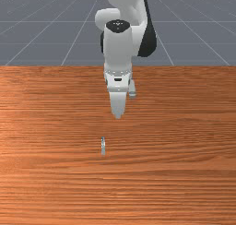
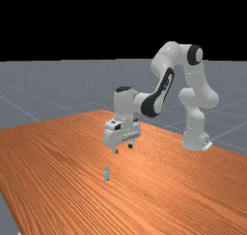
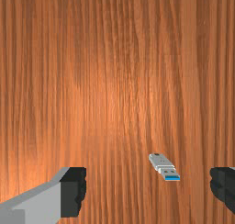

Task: Rotate the USB body for 90 degree with plug right ward

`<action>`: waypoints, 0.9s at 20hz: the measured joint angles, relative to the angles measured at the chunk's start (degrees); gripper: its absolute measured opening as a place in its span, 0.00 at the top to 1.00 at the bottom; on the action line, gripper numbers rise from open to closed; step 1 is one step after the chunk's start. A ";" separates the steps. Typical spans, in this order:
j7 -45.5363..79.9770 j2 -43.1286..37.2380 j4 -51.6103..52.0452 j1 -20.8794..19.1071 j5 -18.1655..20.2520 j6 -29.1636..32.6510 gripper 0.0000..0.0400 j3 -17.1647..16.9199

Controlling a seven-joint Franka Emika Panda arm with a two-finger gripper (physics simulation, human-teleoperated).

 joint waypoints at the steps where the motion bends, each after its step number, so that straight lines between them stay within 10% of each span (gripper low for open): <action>1: 0.00 0.00 0.00 0.00 0.00 0.00 0.39 0.00; 3: 0.00 0.00 0.00 0.00 0.00 0.00 0.78 0.00; 5: 0.00 0.00 0.00 0.00 0.00 0.00 0.92 0.00; 18: -4.24 5.01 9.47 -3.02 -0.03 -6.67 1.00 -1.29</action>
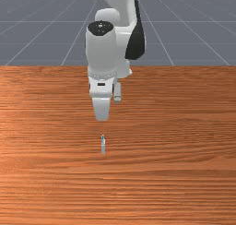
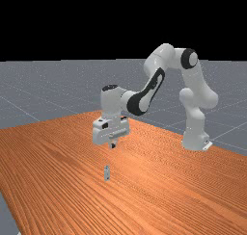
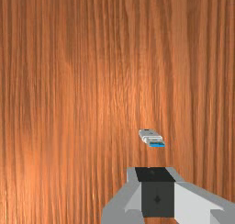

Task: Rotate the USB body for 90 degree with plug right ward

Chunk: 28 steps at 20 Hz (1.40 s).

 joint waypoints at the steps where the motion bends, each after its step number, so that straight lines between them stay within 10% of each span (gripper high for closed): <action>1: 0.03 1.11 1.74 0.01 0.04 -0.22 1.00 0.03; 3: 0.07 2.83 4.46 0.02 0.09 -0.74 1.00 0.08; 5: 0.08 4.53 7.32 0.02 0.15 -2.03 0.37 0.12; 8: 0.14 6.77 11.06 0.04 0.18 -3.46 0.08 0.15; 28: 0.72 17.39 17.18 0.33 -0.12 -0.63 0.00 0.05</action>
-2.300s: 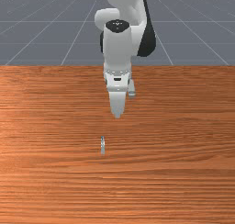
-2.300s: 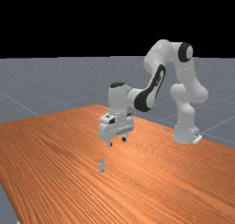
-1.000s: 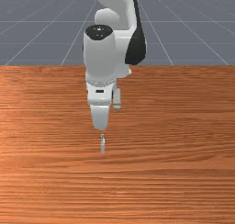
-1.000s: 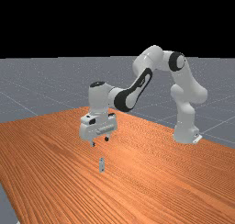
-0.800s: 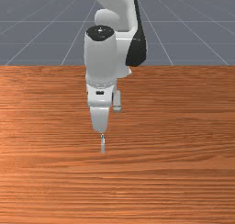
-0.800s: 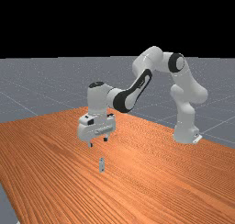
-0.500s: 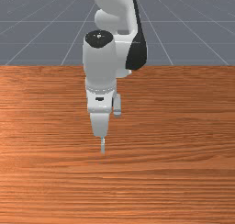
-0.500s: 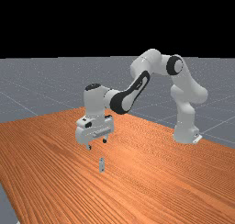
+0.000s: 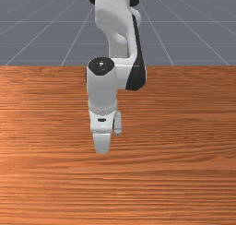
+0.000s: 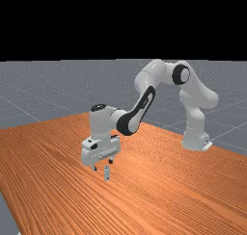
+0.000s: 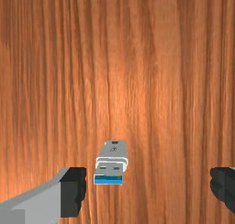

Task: Rotate the USB body for 90 degree with plug right ward

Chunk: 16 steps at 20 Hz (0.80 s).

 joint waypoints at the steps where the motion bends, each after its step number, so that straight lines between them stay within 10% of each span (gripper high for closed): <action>1: 0.14 0.06 0.05 0.11 -0.01 -0.13 0.00 0.01; 16: -0.67 0.69 -5.71 -0.48 -0.01 4.67 0.00 -0.08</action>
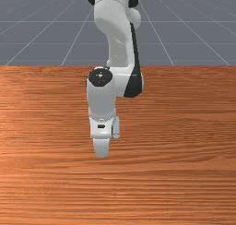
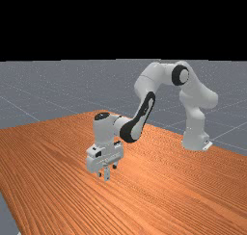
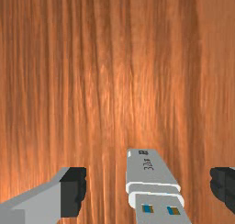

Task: Rotate the USB body for 90 degree with plug right ward

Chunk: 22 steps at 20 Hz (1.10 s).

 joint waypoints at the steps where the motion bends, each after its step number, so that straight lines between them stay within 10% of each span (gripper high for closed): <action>1: 0.01 0.90 0.34 0.00 0.01 0.42 0.00 0.01; 22: -1.52 -0.28 -1.18 -1.18 0.03 2.44 0.00 -0.11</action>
